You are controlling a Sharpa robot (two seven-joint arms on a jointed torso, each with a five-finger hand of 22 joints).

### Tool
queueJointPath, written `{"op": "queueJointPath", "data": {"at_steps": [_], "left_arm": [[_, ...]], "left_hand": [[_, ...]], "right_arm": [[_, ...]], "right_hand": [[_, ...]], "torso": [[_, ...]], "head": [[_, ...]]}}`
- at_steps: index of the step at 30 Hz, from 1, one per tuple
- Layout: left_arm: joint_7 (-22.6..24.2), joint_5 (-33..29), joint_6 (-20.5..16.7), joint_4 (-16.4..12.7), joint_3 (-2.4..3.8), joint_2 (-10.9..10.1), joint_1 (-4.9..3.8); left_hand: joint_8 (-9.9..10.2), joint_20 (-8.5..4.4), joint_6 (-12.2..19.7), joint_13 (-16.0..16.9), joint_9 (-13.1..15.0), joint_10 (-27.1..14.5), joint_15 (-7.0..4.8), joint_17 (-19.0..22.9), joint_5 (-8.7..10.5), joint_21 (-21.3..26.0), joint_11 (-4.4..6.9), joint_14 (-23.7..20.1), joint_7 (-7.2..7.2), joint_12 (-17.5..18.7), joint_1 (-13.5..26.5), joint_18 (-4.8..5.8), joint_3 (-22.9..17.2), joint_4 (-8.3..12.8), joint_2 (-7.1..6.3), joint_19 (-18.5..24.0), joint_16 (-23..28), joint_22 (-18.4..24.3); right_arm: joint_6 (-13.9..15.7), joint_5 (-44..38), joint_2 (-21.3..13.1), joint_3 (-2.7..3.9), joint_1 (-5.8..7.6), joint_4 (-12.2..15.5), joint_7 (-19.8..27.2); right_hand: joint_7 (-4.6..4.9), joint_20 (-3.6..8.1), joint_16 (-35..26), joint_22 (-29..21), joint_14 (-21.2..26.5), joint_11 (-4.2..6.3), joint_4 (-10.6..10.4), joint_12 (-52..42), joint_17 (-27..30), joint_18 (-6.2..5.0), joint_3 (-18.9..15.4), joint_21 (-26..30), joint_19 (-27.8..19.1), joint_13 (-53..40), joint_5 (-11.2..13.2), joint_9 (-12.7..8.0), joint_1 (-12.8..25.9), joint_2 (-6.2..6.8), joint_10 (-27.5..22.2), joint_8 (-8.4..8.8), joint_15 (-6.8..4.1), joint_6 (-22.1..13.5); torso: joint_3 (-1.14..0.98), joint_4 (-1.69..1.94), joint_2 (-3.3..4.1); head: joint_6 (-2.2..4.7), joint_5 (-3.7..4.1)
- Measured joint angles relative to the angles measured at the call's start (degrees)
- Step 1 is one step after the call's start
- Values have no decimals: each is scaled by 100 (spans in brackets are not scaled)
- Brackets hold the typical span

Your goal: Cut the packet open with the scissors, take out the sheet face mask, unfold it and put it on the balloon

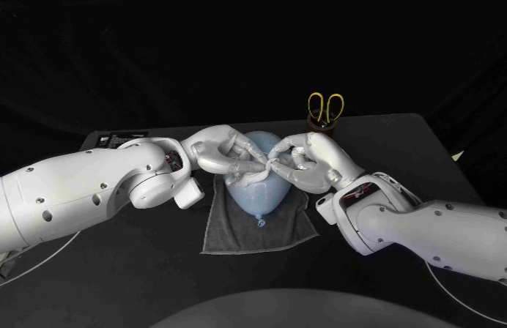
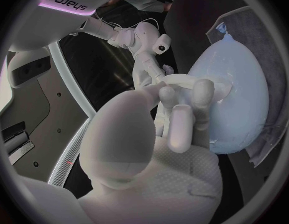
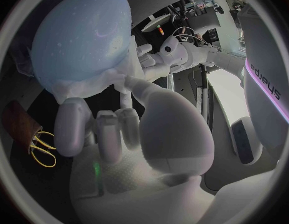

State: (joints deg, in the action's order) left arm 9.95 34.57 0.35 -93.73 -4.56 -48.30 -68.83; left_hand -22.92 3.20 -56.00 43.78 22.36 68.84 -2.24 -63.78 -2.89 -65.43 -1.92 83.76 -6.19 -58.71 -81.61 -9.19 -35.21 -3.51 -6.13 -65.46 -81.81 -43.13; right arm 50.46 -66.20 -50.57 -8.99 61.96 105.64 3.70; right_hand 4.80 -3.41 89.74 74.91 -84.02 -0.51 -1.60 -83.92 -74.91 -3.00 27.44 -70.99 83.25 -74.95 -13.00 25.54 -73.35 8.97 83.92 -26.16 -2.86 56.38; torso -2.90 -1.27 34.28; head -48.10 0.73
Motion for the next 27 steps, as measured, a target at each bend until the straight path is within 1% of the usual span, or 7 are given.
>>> {"op": "queueJointPath", "data": {"at_steps": [5, 8, 15, 17, 19, 23, 27], "left_arm": [[-15, -202, -34, 16, 0, 4, 0], [-30, -351, -57, 27, 0, -1, 0], [-86, -647, -79, 41, 1, -24, 0], [-107, -702, -77, 41, 1, -27, 0], [-136, -758, -71, 41, 1, -29, 0], [-198, -805, -68, 41, 1, -24, 0], [-263, -789, -76, 42, 1, -18, 0]], "left_hand": [[-102, -12, 1, 190, 0, 89, -9, -80, -22, -129, -19, 12, -1, -94, 221, 37, -379, 147, -56, -49, -22, -170], [-152, -32, 2, 245, 0, 104, -11, -95, -68, -153, -13, 31, 0, -103, 332, 38, -540, 212, -90, -69, -22, -236], [-205, -32, 40, 249, 0, 104, -11, 16, -133, -194, -12, 31, 15, -121, 529, 39, -664, 241, -107, -69, -22, -274], [-247, -29, 132, 216, 20, 154, -11, 80, -128, -195, 38, 31, 25, -121, 839, 39, -536, 80, -151, -72, 8, -275], [-222, -7, 188, 215, 483, 183, -11, 97, -74, -189, 67, 31, 3, -121, 1233, 39, -250, -211, -240, -85, 17, -271], [-60, 23, 239, 200, 467, 87, -10, 99, -58, -118, 0, 29, -26, -121, 1624, 39, 339, -549, -506, -80, 17, -217], [-24, 31, 240, 200, 436, 47, -10, 108, -28, -65, -2, 29, -26, -121, 1654, 39, 749, -708, -652, -88, 17, -167]], "right_arm": [[-16, -24, -12, 0, 1, 2, -26], [-27, -36, -34, 0, 2, 8, -28], [-27, -24, -63, 0, 2, 39, 35], [-20, -13, -63, 0, 5, 48, 67], [-7, 6, -63, 9, 13, 60, 104], [19, 81, -50, 16, 52, 58, 163], [31, 190, -28, 29, 92, 38, 182]], "right_hand": [[60, 0, -9, 1, 0, -8, -24, 54, -2, 0, -24, 107, 0, 1, -17, -41, 60, 60, -3, 34, 0, -165], [142, -21, 6, 3, 9, -88, -24, 86, -4, 0, -24, 132, -20, 2, 47, -104, 60, 60, 5, 118, 51, -285], [135, -21, 6, 4, 10, -93, -29, 86, -4, 0, 17, 75, -20, 5, 69, -121, 42, 42, 11, 118, 51, -275], [115, -22, 6, 4, 10, -93, -29, 53, -4, 1, 17, 33, -19, 5, 69, -121, 29, 29, 11, 118, 51, -205], [76, -40, 6, 4, 10, -93, -45, 18, -3, 0, 33, -13, -1, 4, 34, -121, 17, 16, 11, 82, 52, -155], [33, -44, 4, 4, 10, -93, -52, -13, -3, 0, 40, -55, 2, 1, -54, -113, 14, 14, 10, 4, 52, -72], [6, -20, 2, 3, 10, -44, -52, -26, 0, 0, 40, -83, 25, 0, -77, -91, 14, 14, 6, -44, 52, -45]], "torso": [[1, 1, 1], [2, 1, 1], [1, 1, 1], [1, 1, 0], [1, 1, 0], [1, 1, 0], [4, 2, 0]], "head": [[-2, 1], [-2, 4], [11, 3], [15, 3], [23, 9], [43, 18], [58, 23]]}}
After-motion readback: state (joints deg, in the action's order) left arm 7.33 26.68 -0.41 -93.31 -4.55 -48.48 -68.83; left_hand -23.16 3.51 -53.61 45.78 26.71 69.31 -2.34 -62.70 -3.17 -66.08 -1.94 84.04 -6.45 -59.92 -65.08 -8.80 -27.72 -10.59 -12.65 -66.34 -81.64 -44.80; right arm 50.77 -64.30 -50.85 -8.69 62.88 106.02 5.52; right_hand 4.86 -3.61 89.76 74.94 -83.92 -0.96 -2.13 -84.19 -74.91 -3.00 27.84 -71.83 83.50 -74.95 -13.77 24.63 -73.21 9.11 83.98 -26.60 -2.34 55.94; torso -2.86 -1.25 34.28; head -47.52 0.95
